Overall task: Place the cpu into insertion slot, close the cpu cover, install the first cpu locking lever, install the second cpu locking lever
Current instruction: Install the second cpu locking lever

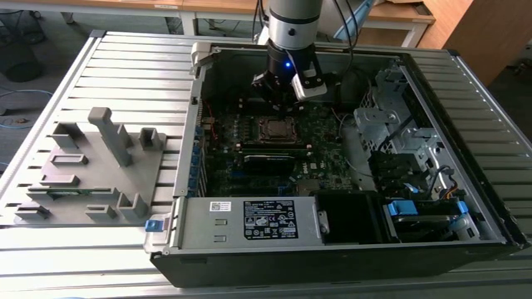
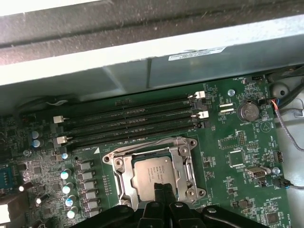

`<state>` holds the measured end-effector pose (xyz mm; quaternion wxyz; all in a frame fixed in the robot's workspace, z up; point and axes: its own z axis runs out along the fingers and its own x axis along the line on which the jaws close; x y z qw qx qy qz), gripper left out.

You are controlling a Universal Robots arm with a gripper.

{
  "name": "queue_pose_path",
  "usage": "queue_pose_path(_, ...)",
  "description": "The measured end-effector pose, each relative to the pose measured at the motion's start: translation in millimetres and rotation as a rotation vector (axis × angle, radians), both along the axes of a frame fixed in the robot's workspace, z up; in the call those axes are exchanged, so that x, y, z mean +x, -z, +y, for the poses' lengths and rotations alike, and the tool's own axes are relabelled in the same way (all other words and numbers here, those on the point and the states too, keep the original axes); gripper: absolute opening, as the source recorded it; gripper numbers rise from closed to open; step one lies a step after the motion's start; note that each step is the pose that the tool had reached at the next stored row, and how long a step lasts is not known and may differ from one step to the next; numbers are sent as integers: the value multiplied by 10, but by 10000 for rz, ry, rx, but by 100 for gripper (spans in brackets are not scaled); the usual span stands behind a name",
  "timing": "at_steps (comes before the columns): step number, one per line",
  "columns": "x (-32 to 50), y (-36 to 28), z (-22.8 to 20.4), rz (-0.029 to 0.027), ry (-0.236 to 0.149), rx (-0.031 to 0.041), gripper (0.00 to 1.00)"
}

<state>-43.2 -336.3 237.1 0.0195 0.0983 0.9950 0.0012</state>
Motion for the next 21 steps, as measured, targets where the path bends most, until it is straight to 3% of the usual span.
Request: queue_pose_path(21,0,-48,-4,2,-1,-3,11)
